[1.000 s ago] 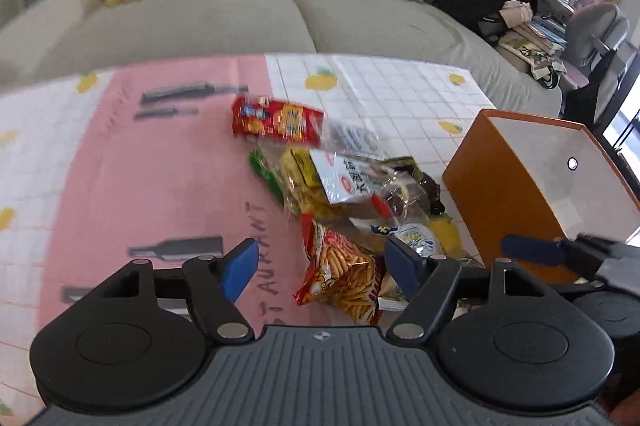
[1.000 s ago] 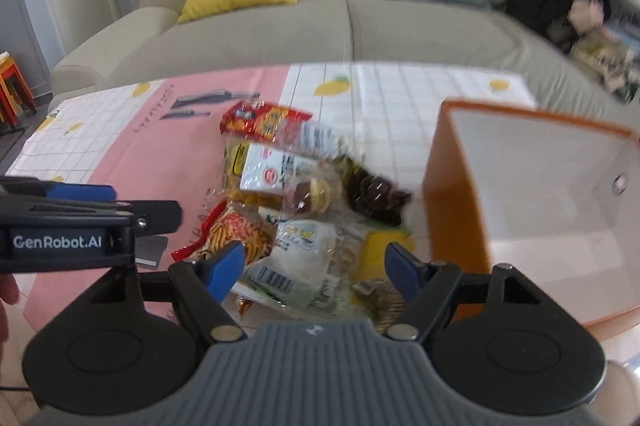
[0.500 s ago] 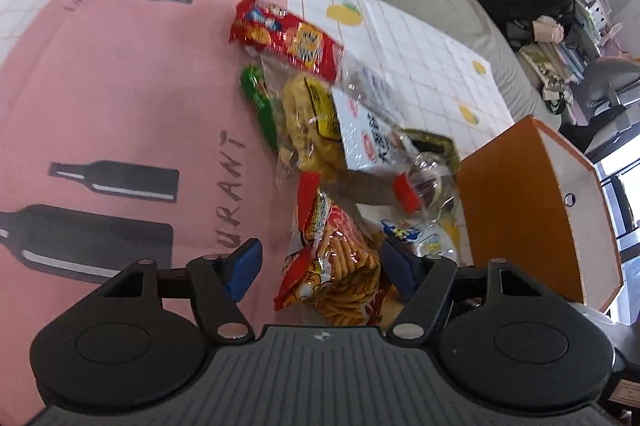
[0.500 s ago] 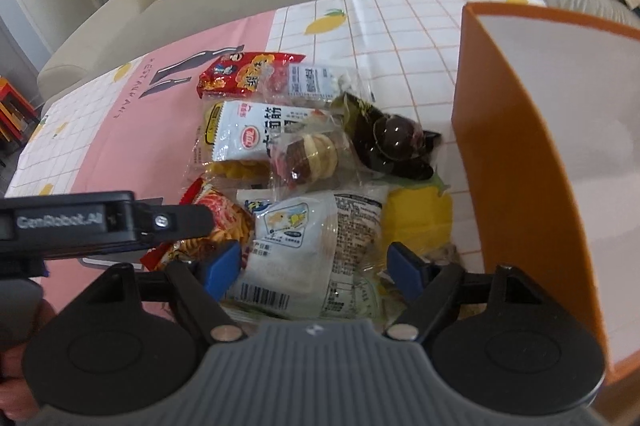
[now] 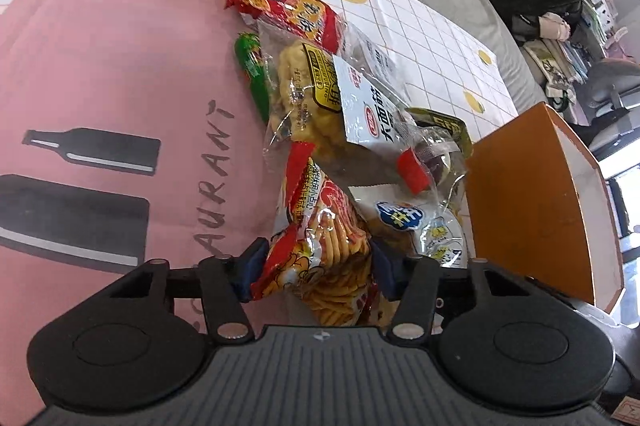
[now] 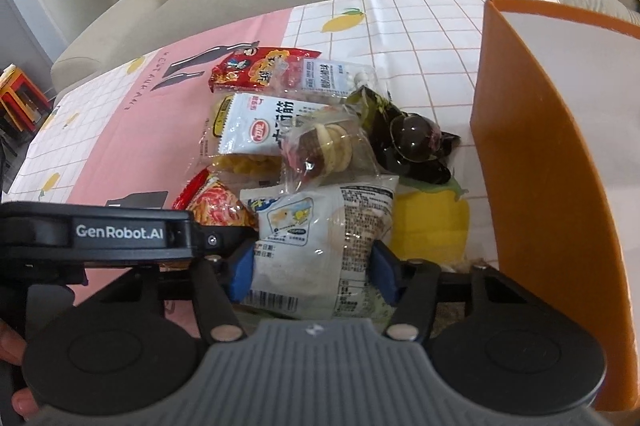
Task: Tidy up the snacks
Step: 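Grasp the red stick-snack bag with left tool while right tool grasps white bread bag, then carry both bags over the orange box and open both tools to drop them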
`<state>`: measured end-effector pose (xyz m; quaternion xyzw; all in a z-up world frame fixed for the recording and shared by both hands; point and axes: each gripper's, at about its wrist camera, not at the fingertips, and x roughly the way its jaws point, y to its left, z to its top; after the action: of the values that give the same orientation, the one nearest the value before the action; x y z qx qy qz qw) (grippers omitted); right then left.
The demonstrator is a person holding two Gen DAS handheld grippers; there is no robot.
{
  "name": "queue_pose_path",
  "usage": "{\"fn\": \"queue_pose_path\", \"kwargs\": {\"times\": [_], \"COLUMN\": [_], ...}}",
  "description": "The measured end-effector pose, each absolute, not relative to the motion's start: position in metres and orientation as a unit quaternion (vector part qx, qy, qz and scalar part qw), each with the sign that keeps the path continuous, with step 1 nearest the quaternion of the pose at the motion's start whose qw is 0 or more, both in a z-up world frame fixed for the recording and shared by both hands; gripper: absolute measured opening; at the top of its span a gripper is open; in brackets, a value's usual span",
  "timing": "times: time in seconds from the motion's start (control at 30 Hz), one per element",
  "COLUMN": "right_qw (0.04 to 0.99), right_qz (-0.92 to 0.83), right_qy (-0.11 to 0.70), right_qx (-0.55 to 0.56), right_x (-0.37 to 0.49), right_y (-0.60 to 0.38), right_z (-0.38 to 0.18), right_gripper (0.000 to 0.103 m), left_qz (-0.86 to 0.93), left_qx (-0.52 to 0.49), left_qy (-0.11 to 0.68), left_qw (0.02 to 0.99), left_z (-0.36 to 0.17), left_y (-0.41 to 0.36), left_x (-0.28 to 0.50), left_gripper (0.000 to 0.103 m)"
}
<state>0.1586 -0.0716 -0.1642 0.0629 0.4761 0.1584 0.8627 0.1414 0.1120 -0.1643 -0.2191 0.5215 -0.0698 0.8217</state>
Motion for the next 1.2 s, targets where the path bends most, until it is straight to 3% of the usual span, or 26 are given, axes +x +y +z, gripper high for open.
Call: {"fn": "queue_pose_path", "kwargs": {"times": [0.17,0.7,1.2], "right_qw": [0.861,0.885,0.911], "right_qz": [0.171,0.200,0.159], "right_qy": [0.472,0.414,0.368], "right_qx": [0.077,0.071,0.095], "right_x": [0.155,0.121,0.097], "right_y": [-0.073,-0.083,-0.175], "right_z": [-0.157,-0.091,-0.026], "right_gripper": [0.051,0.048,0.048], "left_qz": [-0.050,-0.004,-0.082], "left_qx": [-0.214,-0.145,-0.115], "left_qy": [0.506,0.469,0.407], "left_qw": [0.834,0.871,0.902], "left_z": [-0.151,-0.087,-0.004], "left_y": [0.114,0.111,0.051], "left_x": [0.131,0.095,0.081], "left_gripper": [0.048,0.046,0.045]}}
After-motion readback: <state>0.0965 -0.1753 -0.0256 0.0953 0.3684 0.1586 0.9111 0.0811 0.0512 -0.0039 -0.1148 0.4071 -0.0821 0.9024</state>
